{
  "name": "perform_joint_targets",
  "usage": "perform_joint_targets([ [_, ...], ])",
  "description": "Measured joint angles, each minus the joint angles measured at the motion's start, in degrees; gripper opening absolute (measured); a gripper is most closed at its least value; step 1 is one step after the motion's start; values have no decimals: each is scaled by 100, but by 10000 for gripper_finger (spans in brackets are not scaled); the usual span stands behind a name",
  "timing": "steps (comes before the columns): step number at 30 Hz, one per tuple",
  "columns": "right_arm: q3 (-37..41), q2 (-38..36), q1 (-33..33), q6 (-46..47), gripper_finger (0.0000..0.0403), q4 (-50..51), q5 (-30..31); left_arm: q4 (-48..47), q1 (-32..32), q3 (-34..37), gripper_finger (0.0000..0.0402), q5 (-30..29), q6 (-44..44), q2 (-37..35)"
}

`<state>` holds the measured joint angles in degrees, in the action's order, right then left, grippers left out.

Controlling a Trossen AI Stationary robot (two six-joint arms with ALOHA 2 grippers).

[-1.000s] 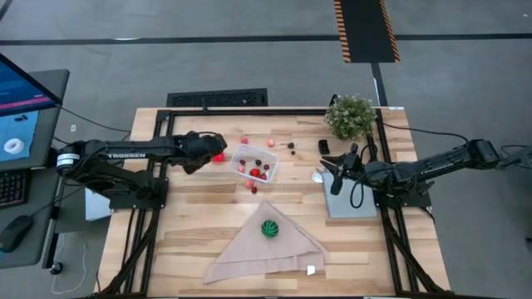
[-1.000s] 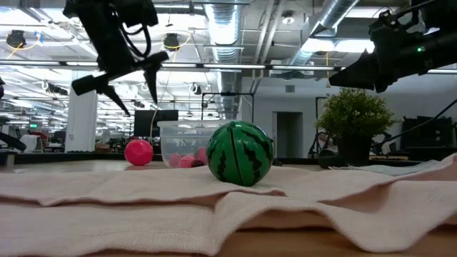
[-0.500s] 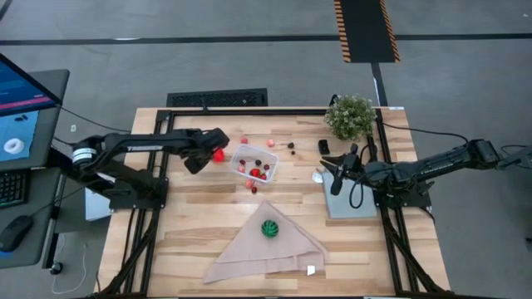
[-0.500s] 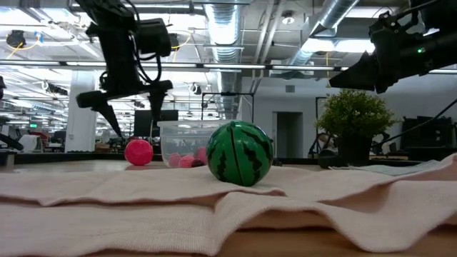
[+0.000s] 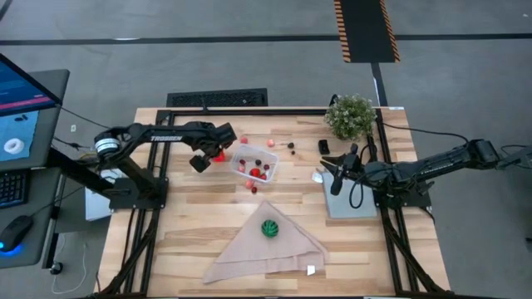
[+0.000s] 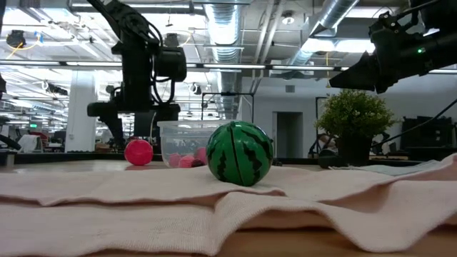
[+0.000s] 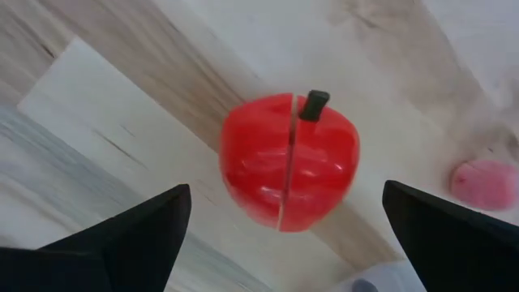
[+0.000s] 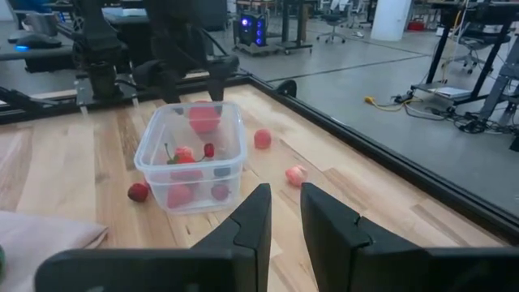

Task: Pick and placing Produce into tupperware
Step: Put the red apple into the transparent bin

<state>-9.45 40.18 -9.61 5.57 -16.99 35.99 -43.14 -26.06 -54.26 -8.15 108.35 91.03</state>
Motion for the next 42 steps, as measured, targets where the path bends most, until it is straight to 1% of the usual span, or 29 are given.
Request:
perform_joint_targets([
  [4,0,0,0,1,92,0,0,-53,-96,0,399,42,-137,10],
  [9,-2,-2,-2,0,92,0,0,-77,-118,1,397,-13,-91,12],
  [19,0,-2,0,0,92,29,0,-38,-188,11,397,80,-132,241],
  [26,0,-1,-2,0,92,68,2,84,-219,13,389,146,-411,290],
  [32,0,-2,-1,0,92,69,2,100,-217,13,351,163,-411,290],
  [42,0,-2,-2,0,92,69,0,-6,-217,11,261,242,-406,281],
])
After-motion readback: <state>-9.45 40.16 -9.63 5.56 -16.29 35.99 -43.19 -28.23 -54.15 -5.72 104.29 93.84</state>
